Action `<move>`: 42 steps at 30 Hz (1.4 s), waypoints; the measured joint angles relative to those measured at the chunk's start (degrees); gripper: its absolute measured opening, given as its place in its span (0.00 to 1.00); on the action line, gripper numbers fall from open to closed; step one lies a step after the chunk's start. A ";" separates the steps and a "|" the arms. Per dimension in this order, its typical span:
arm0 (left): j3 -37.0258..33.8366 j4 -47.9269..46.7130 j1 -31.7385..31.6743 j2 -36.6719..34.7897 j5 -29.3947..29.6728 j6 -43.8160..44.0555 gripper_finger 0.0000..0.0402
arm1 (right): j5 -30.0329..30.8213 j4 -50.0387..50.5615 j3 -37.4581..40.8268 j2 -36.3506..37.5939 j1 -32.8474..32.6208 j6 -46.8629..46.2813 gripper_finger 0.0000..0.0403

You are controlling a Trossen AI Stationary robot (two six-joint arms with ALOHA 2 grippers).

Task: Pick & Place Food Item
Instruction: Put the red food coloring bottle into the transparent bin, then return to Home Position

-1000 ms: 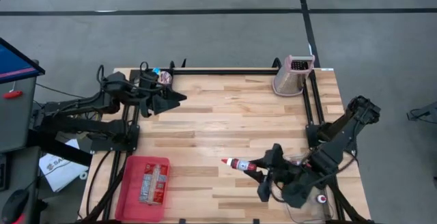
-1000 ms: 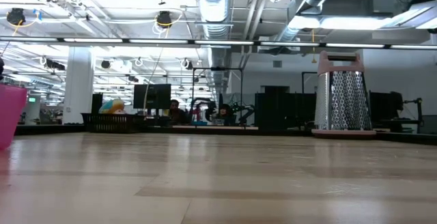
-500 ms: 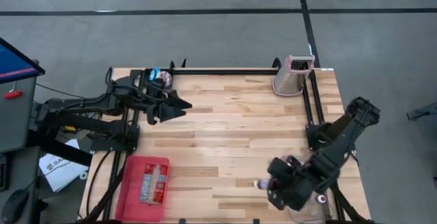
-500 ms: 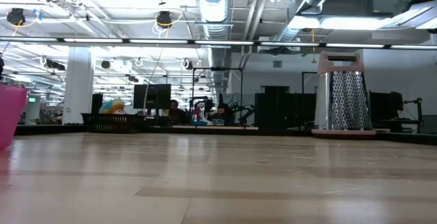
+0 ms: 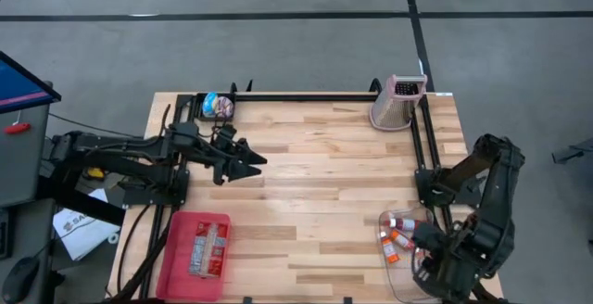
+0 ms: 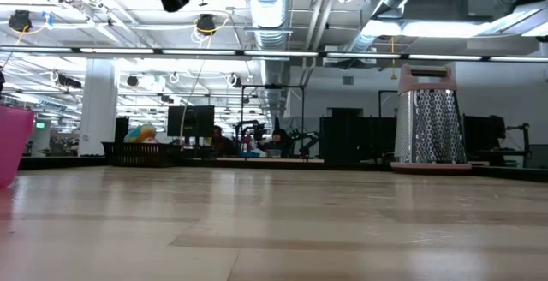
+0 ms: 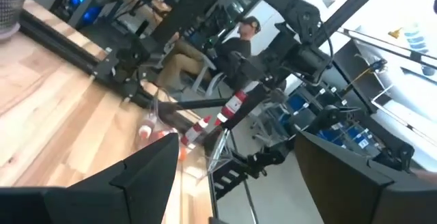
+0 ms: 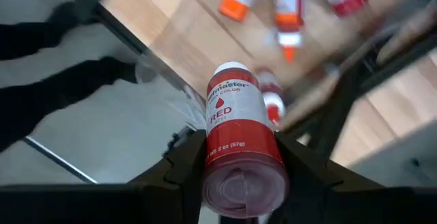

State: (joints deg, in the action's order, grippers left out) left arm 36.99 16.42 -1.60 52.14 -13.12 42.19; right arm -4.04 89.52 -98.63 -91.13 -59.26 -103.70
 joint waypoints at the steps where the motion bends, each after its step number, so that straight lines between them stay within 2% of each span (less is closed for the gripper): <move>1: -0.69 0.82 0.39 -0.02 0.61 -0.02 0.72 | -0.70 0.66 0.00 0.00 -0.60 -0.85 0.35; 6: -3.76 0.68 2.91 0.10 3.26 0.00 0.72 | -0.78 -0.36 2.45 -0.02 -2.37 -2.84 0.35; 14: -5.99 3.11 6.28 -0.02 7.21 0.11 0.72 | -0.48 -2.76 11.13 -0.04 -2.61 -1.51 0.36; 23: -5.99 4.32 6.81 -0.01 7.79 1.62 0.72 | -0.43 -13.38 19.89 -0.04 -2.61 1.69 0.36; 31: -5.99 4.60 7.73 0.00 9.48 1.77 0.72 | 0.09 -14.87 21.31 -0.04 -4.08 0.27 0.45; 37: -5.99 4.70 9.45 -0.01 11.49 2.21 0.72 | 4.37 -11.53 21.31 -0.04 -5.43 -2.97 0.51; 42: -5.99 6.03 11.14 0.00 12.98 2.90 0.72 | 11.52 -8.77 21.31 -0.04 -5.63 -5.69 0.54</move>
State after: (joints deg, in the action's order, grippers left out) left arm 31.00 22.45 9.54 52.14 -0.13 45.10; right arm 7.49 80.75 -77.32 -91.18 -64.89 -109.39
